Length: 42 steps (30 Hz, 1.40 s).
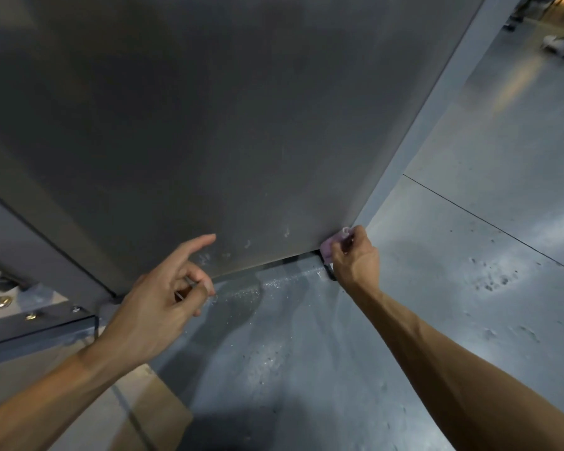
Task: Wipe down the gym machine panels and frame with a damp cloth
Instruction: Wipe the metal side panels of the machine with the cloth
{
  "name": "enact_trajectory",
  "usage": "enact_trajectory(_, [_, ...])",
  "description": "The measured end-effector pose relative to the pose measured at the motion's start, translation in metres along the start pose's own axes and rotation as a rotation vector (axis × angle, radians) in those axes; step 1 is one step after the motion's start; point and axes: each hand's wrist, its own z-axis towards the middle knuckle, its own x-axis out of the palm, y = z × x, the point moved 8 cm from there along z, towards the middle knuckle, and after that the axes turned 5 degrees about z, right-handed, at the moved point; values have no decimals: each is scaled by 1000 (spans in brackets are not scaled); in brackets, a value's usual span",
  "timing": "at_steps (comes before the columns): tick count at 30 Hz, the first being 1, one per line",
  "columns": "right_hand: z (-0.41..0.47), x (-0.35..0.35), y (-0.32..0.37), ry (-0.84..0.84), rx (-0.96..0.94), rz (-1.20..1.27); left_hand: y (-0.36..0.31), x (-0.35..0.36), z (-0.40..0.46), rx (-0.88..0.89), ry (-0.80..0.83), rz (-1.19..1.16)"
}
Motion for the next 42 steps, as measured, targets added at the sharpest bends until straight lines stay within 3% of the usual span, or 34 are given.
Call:
enact_trajectory(6, [-6,25,0,112,-119,-153,3,-2,-5,1,13,9])
enact_trajectory(12, [-45,72,25,400,-254,-3,-6,2,3,32,15,-8])
enact_trajectory(14, [-37,59,27,336,-237,4,-10,1,4,42,6,-9])
enact_trajectory(23, [24,-38,-30,-170,180,80,10,-22,-5,19,-26,-15])
enact_trajectory(31, [1,3,-1,-30,-7,52,12,-24,-3,24,-43,-8])
enact_trajectory(42, [-8,30,-7,76,18,219,-1,-17,-1,54,-27,13])
